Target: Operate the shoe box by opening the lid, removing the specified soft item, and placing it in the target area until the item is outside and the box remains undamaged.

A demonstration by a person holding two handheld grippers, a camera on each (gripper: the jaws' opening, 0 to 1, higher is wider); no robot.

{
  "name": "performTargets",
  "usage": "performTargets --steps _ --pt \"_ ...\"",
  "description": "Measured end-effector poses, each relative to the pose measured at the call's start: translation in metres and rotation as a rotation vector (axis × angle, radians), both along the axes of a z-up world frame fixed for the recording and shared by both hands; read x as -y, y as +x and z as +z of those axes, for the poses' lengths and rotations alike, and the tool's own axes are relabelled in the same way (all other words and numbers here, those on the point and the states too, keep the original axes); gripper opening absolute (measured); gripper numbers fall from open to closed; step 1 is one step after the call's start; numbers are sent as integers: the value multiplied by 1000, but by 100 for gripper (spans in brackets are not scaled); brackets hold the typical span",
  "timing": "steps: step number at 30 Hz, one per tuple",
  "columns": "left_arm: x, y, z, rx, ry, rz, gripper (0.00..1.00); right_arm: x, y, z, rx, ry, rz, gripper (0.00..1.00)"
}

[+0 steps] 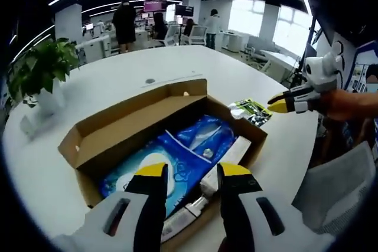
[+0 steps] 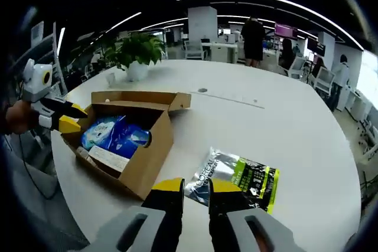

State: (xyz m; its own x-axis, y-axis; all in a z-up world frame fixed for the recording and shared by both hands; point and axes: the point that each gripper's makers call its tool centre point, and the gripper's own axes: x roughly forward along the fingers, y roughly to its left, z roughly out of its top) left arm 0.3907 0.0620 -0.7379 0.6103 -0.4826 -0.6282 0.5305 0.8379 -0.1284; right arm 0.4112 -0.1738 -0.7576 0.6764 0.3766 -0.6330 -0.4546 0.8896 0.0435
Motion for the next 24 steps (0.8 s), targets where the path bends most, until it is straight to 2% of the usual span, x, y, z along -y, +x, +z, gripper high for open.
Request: performTargets --steps 6,20,22,24 --pt "-18 -5 -4 -5 -18 39 34 -18 3 0 1 11 24 12" --pt "-50 -27 -4 -22 -49 96 34 -99 1 -10 -24 31 122 14" --pt "-54 -28 -4 -20 -52 104 34 -108 1 -14 -34 13 125 22" --pt "-59 -26 -4 -21 -58 111 34 -108 3 -14 -40 4 111 27"
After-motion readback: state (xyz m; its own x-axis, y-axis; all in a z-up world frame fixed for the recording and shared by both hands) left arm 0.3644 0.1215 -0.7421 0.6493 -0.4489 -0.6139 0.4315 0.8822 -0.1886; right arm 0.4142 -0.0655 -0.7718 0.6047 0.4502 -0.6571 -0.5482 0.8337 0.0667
